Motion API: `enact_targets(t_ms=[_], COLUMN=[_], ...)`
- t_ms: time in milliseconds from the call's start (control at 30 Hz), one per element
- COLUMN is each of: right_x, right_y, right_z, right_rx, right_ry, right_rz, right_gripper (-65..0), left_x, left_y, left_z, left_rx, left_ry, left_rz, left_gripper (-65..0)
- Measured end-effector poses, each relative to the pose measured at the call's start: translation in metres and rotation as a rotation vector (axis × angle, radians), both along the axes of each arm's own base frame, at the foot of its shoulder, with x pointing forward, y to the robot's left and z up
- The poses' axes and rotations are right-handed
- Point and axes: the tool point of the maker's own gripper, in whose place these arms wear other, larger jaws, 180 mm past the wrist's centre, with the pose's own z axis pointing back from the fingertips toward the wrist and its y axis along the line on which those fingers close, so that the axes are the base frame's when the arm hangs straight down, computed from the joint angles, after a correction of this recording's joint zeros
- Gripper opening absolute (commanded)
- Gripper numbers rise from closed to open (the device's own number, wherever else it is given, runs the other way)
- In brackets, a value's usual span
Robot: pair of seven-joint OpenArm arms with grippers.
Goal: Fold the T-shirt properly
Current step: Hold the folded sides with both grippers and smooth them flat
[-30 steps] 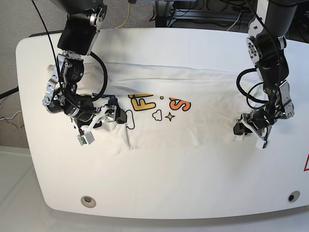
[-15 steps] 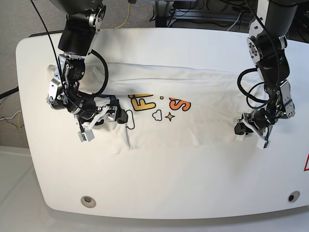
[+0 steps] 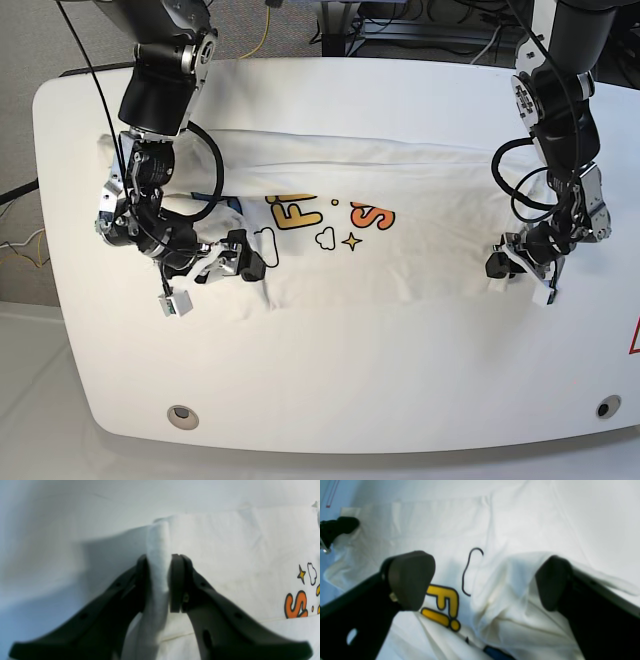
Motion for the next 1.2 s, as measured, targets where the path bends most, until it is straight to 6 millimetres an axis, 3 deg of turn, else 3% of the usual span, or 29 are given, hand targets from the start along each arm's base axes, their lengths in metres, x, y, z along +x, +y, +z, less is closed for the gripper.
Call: enact_targets(t_ms=[333,600,1000,1200], right_x=[0.0,0.001,0.005,0.007], right_y=[0.003,0.019,0.018,0.015], right_z=[-0.016,-0.015,-0.012,-0.011], right_rx=[0.002,0.008,0.015,0.012], right_ry=[0.021,0.007,-0.013,-0.025], right_rz=[0.007,0.044,0.031,0.022], right_gripper=[-0.1,-0.3,-0.6,-11.3], left_x=[0.0,-0.002,-0.003,-0.003], left_y=[0.001,0.009,0.013,0.013], left_z=[0.0,0.001,0.001,0.001], left_rx=[0.002,0.018,0.024,0.025], left_ry=[0.002,0.006,0.01,0.01], left_rz=[0.0,0.001,0.003,0.003], left_gripper=[-52.4,-52.4,-52.4,-52.4])
